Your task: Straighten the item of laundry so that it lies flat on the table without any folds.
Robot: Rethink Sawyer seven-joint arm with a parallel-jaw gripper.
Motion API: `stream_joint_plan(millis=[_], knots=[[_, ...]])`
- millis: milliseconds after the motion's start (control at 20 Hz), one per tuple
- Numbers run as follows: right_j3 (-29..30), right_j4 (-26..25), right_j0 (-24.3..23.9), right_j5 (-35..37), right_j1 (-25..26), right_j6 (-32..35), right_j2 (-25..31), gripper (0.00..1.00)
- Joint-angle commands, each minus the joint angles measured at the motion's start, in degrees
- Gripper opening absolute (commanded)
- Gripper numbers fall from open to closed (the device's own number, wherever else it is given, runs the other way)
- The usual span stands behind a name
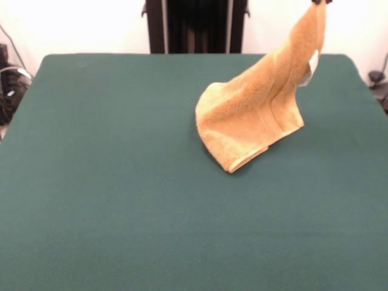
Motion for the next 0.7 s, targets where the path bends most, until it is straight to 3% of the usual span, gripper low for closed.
stream_joint_plan(millis=[50,450,700], knots=[[8.59,4.58,2.85,-1.99,-1.76,16.68,0.79,0.0],[7.65,3.84,7.35,4.52,-6.84,18.92,-2.5,0.0],[9.05,3.85,9.28,2.56,-7.38,18.97,-4.03,0.0]])
